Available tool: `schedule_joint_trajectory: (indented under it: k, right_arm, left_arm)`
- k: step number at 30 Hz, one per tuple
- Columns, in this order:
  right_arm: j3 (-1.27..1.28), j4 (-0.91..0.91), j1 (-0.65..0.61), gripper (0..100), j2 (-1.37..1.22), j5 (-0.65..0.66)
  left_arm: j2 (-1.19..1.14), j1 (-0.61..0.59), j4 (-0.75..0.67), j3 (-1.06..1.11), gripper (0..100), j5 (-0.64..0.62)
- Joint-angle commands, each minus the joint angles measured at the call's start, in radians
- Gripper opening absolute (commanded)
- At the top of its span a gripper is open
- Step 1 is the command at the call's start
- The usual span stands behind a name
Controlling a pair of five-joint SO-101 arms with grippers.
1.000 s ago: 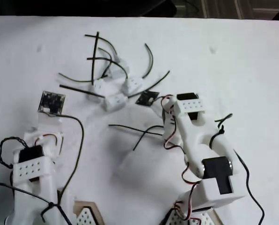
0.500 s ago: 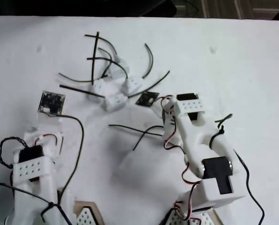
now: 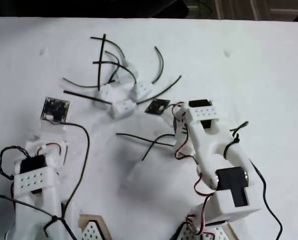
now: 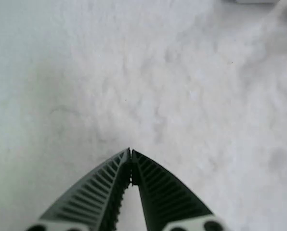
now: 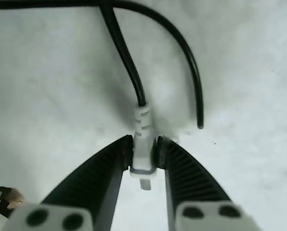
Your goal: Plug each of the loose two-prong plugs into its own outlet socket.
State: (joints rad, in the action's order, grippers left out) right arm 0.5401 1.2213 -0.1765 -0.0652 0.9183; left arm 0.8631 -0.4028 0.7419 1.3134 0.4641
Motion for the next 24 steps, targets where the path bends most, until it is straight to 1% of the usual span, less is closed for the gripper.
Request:
schedule_joint_trajectory:
  k: [1,4,8,12,15,20,24]
  right_arm:
    - [-0.003,0.005,-0.012,7.7,-0.051,0.000]
    - [-0.018,0.005,-0.010,7.5,-0.074,0.000]
    - [-0.040,0.008,-0.012,1.3,-0.073,0.000]
    - [-0.052,0.039,-0.008,1.7,-0.053,0.000]
    - [-0.055,0.099,-0.008,1.7,0.035,-0.006]
    - [-0.054,0.199,-0.004,1.7,0.269,-0.009]
    - [-0.054,0.272,-0.013,1.7,0.456,-0.092]
  left_arm:
    - [0.024,0.005,-0.018,-0.003,2,0.011]
    - [0.024,0.005,-0.018,-0.003,2,0.011]
    - [0.024,0.005,-0.018,-0.003,2,0.011]
    - [0.024,0.005,-0.018,-0.003,2,0.011]
    - [0.024,0.005,-0.018,-0.003,2,0.011]
    - [0.024,0.008,-0.018,-0.003,2,0.011]
    - [0.025,0.010,-0.018,-0.003,2,0.006]
